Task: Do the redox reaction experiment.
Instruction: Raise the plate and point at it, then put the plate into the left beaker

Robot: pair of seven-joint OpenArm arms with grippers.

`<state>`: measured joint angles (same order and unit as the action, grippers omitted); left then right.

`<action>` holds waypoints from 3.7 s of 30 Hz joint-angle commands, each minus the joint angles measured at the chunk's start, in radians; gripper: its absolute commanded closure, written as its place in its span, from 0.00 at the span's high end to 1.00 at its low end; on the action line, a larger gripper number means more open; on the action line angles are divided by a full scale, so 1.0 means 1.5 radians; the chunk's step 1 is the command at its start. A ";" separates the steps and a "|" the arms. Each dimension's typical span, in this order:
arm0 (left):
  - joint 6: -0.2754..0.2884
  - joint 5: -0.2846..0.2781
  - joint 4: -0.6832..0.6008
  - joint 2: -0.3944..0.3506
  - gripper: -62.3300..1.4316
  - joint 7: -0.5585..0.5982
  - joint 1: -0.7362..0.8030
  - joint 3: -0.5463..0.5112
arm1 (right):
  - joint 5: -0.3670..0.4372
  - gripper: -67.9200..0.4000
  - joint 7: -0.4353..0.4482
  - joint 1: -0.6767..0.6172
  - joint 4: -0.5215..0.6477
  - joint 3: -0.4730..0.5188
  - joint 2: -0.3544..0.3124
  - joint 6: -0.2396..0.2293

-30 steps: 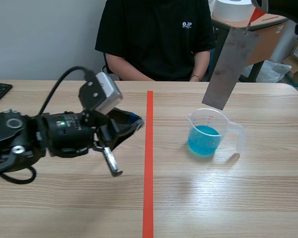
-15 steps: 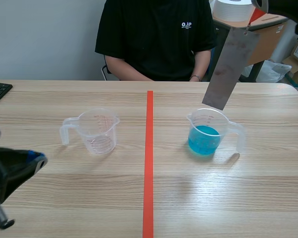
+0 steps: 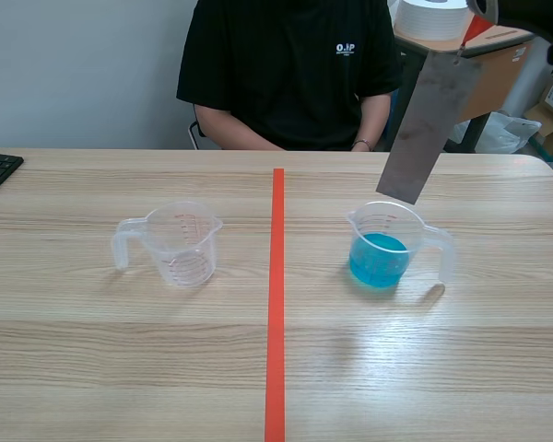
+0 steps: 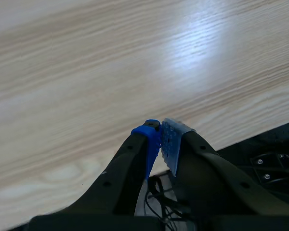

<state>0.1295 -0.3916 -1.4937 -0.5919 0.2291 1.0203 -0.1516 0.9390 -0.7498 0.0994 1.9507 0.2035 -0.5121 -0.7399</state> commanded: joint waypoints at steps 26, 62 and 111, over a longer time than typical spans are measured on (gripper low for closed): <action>-0.008 -0.004 -0.004 0.143 0.10 -0.001 0.071 0.004 | -0.024 0.03 0.039 0.129 -0.008 -0.118 -0.005 -0.003; -0.008 -0.004 -0.004 0.143 0.10 -0.001 0.066 0.004 | -0.257 0.03 0.056 0.346 -0.203 -0.446 0.306 0.012; -0.008 -0.004 -0.004 0.143 0.10 -0.038 0.039 0.004 | -0.430 0.03 0.238 0.343 -0.469 -0.503 0.369 0.011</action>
<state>0.1120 -0.3939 -1.4921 -0.3721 0.1650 1.0813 -0.1490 0.2939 -0.4179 0.5869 1.2400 -0.5541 0.0410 -0.7223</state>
